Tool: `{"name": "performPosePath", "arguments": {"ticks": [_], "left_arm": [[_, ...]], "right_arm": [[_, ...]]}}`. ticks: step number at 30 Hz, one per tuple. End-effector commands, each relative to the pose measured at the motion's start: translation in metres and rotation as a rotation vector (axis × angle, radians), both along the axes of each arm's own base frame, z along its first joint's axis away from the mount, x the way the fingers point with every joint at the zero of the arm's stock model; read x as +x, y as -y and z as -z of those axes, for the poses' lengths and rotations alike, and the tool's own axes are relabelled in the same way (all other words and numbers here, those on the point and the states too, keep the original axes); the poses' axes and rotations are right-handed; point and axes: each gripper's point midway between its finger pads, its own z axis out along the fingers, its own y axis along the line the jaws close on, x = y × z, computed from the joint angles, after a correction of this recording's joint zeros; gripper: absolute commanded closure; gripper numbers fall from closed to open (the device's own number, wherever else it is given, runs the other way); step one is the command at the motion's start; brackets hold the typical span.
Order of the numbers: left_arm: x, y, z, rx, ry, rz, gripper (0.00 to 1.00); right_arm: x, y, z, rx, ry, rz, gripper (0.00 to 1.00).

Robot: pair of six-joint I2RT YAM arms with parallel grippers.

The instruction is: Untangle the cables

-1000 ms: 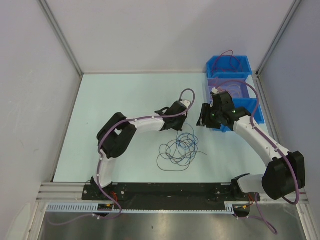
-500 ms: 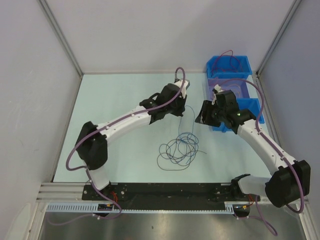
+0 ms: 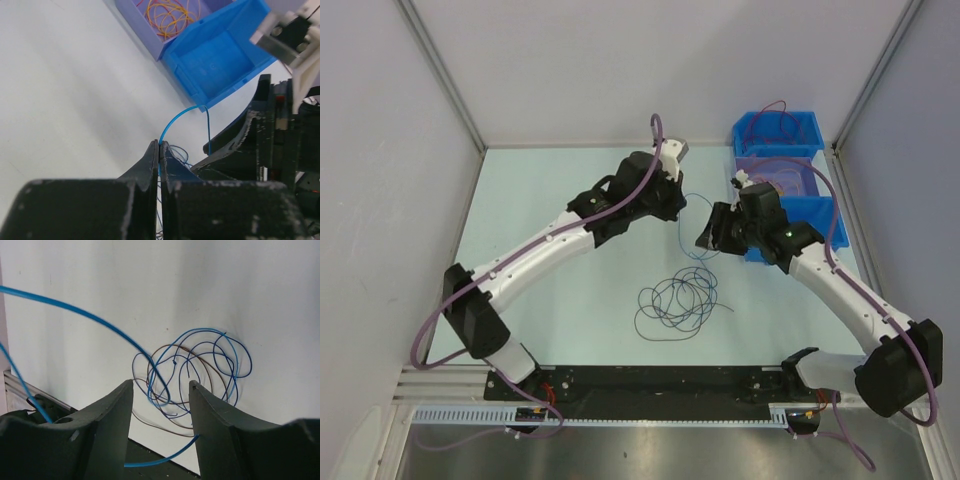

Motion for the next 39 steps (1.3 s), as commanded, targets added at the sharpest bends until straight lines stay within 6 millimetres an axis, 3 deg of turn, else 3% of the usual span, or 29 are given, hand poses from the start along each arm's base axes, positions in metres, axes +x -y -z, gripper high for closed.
{"name": "performPosePath", "arguments": {"ticks": [1,6,9,12,21,22,25,26,28,29,32,39], "left_arm": [[-0.011,-0.004,-0.027,-0.053,0.041,0.027,1.00],[-0.016,-0.007,-0.034,-0.075,0.056,0.032,1.00],[-0.017,-0.008,-0.034,-0.073,0.056,0.029,1.00],[-0.017,-0.010,-0.032,-0.071,0.056,0.026,1.00],[-0.021,-0.015,-0.023,-0.083,0.044,0.012,0.98],[-0.021,-0.015,-0.020,-0.078,0.042,0.011,0.94],[-0.022,-0.018,-0.010,-0.065,0.036,0.002,0.59],[-0.022,-0.019,-0.007,-0.066,0.029,0.000,0.35],[-0.027,-0.017,0.003,-0.080,0.013,0.015,0.21],[-0.029,-0.016,0.011,-0.086,0.009,0.022,0.07],[-0.038,-0.011,0.022,-0.115,-0.015,0.061,0.02],[-0.052,0.000,0.031,-0.183,-0.026,0.138,0.02]], "right_arm": [[0.006,0.000,-0.013,-0.002,0.061,0.044,0.48],[0.005,0.000,-0.005,-0.042,0.048,0.064,0.51],[0.004,-0.003,-0.007,-0.042,0.058,0.072,0.64],[0.001,-0.005,-0.014,-0.034,0.077,0.081,0.99],[0.002,0.003,-0.034,-0.030,0.157,0.109,1.00],[0.001,0.004,-0.044,-0.016,0.180,0.110,1.00],[0.002,0.008,-0.066,-0.002,0.228,0.114,1.00],[0.002,0.008,-0.072,0.000,0.240,0.111,1.00],[0.002,0.009,-0.088,0.011,0.270,0.105,1.00],[0.000,0.008,-0.098,0.026,0.287,0.099,1.00],[-0.001,0.011,-0.124,0.056,0.336,0.098,1.00],[0.000,0.019,-0.185,0.098,0.438,0.108,1.00]]}}
